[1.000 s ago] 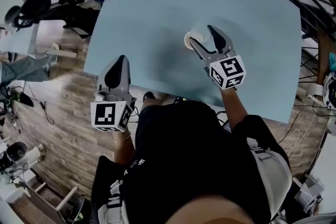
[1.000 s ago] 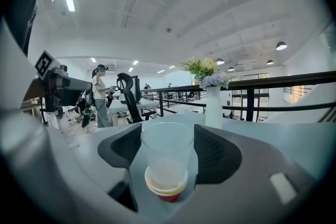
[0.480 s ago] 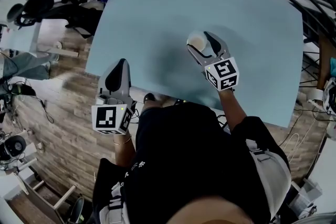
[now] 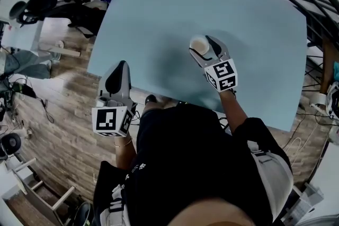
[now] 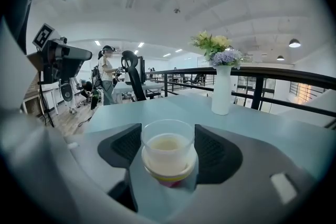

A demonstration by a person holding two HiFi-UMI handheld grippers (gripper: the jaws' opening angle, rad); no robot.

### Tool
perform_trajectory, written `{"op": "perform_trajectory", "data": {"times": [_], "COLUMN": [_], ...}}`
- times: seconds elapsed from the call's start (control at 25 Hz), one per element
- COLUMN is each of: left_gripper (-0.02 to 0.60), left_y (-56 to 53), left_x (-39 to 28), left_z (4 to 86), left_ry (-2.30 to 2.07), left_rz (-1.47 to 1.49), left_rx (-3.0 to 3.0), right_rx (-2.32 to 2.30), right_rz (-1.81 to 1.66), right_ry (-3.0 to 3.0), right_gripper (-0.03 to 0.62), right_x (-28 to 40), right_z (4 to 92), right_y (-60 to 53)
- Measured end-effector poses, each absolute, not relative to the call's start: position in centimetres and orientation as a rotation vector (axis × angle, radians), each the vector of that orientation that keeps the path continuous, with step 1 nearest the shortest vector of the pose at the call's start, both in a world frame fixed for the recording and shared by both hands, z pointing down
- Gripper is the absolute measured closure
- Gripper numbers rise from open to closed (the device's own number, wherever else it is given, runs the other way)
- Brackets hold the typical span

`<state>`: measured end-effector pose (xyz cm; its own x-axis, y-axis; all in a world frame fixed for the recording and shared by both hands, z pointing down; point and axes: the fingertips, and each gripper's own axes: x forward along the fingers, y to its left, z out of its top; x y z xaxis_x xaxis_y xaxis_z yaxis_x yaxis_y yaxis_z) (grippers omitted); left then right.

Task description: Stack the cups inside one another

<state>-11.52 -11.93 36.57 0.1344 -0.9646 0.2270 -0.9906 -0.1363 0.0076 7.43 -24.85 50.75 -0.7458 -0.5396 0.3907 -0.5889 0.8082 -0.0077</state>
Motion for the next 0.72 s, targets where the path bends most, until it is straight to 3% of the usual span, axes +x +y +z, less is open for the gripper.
{"op": "perform_trajectory", "data": {"times": [0.72], "left_gripper": [0.597], "left_y": [-12.1], "left_x": [-11.4], "left_z": [36.8], "left_ry": [-1.923], "left_rz": [0.237], "left_rx": [2.265], "right_rx": [0.867], "right_rz": [0.207], "right_ry": [-2.586], "right_gripper": [0.266], "right_x": [7.7], "right_z": [51.9], "right_y": [-24.7]}}
